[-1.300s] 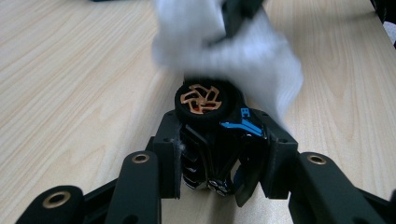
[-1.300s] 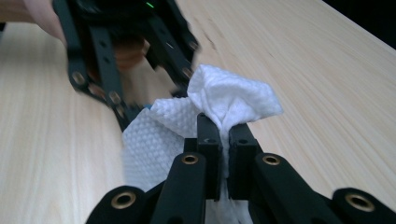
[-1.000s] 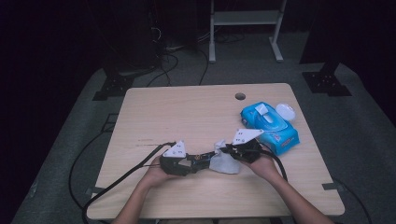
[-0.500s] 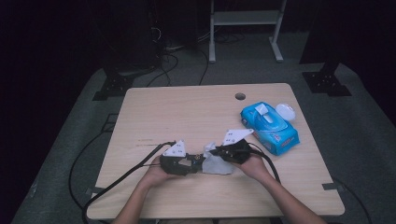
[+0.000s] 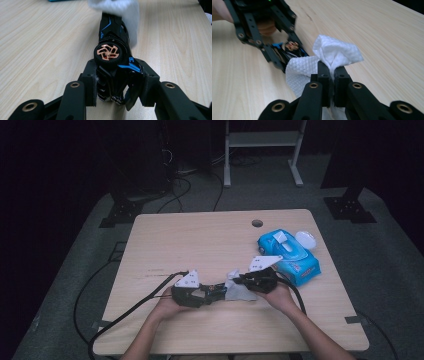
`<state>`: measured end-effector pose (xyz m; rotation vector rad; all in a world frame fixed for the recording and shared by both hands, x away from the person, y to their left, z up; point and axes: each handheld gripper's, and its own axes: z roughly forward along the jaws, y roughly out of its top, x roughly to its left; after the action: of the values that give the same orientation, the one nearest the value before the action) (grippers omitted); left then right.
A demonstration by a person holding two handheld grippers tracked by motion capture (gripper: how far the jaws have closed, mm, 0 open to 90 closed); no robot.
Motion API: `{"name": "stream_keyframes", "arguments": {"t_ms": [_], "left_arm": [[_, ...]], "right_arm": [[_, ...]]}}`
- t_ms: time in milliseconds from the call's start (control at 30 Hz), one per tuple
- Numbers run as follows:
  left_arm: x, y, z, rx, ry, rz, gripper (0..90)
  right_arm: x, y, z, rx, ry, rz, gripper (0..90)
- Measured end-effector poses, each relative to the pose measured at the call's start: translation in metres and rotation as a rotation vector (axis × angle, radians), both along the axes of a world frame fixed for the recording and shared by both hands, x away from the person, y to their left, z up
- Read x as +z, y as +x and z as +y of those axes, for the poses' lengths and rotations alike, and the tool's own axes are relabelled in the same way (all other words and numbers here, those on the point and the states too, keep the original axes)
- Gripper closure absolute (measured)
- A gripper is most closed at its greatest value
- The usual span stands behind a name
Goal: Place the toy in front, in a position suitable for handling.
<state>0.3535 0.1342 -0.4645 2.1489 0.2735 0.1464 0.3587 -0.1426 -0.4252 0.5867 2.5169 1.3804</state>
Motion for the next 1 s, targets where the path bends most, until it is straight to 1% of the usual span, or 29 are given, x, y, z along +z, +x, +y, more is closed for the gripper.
{"name": "stream_keyframes", "arguments": {"t_ms": [67, 133, 200, 267, 367, 433, 500, 600, 633, 700, 767, 833, 900, 967, 1000], "left_arm": [[0.0, 0.0, 0.0, -0.002, 0.003, -0.001, 57.9], [0.001, 0.001, 0.001, -0.001, 0.007, -0.002, 57.9], [0.001, 0.001, 0.002, -0.001, 0.013, -0.005, 58.0], [0.001, 0.002, 0.002, -0.001, 0.013, -0.006, 58.0], [0.001, 0.003, 0.002, 0.005, 0.013, -0.009, 57.7], [0.001, 0.003, 0.002, 0.014, 0.017, -0.012, 57.2], [0.001, 0.004, 0.002, 0.021, 0.014, -0.003, 56.8], [0.001, 0.004, 0.002, 0.032, 0.011, 0.007, 56.6], [0.001, 0.003, 0.002, 0.035, 0.014, 0.004, 56.5], [0.002, 0.001, 0.001, 0.034, 0.024, -0.01, 56.5], [0.002, -0.001, 0.001, 0.039, 0.025, -0.024, 56.6], [0.003, -0.003, 0.0, 0.043, 0.04, -0.036, 56.5], [0.004, -0.005, 0.0, 0.061, 0.051, -0.05, 55.6], [0.005, -0.006, 0.0, 0.079, 0.072, -0.051, 53.5], [0.005, -0.007, 0.0, 0.081, 0.073, -0.047, 53.5]], "right_arm": [[0.0, 0.0, 0.009, 0.02, -0.005, -0.005, 85.9], [0.0, 0.0, 0.011, 0.023, -0.015, -0.008, 85.9], [-0.001, 0.002, 0.005, 0.014, -0.016, -0.003, 85.9], [-0.001, 0.003, -0.006, -0.01, -0.015, 0.003, 85.9], [-0.003, 0.004, -0.02, -0.035, -0.001, 0.021, 85.9], [-0.004, 0.003, -0.024, -0.038, 0.012, 0.028, 85.9], [-0.004, 0.002, -0.022, -0.038, 0.008, 0.018, 85.9], [-0.004, 0.002, -0.022, -0.035, 0.01, 0.018, 85.8], [-0.004, 0.001, -0.022, -0.035, 0.011, 0.019, 85.8], [-0.005, -0.001, -0.022, -0.034, 0.012, 0.003, 85.8], [-0.006, -0.003, -0.022, -0.03, 0.009, -0.007, 85.8], [-0.007, -0.005, -0.022, -0.026, 0.019, -0.012, 85.8], [-0.008, -0.008, -0.022, -0.022, 0.023, -0.024, 85.8], [-0.009, -0.01, -0.022, -0.013, 0.026, -0.026, 85.9], [-0.009, -0.012, -0.022, -0.009, 0.025, -0.029, 85.9]]}}
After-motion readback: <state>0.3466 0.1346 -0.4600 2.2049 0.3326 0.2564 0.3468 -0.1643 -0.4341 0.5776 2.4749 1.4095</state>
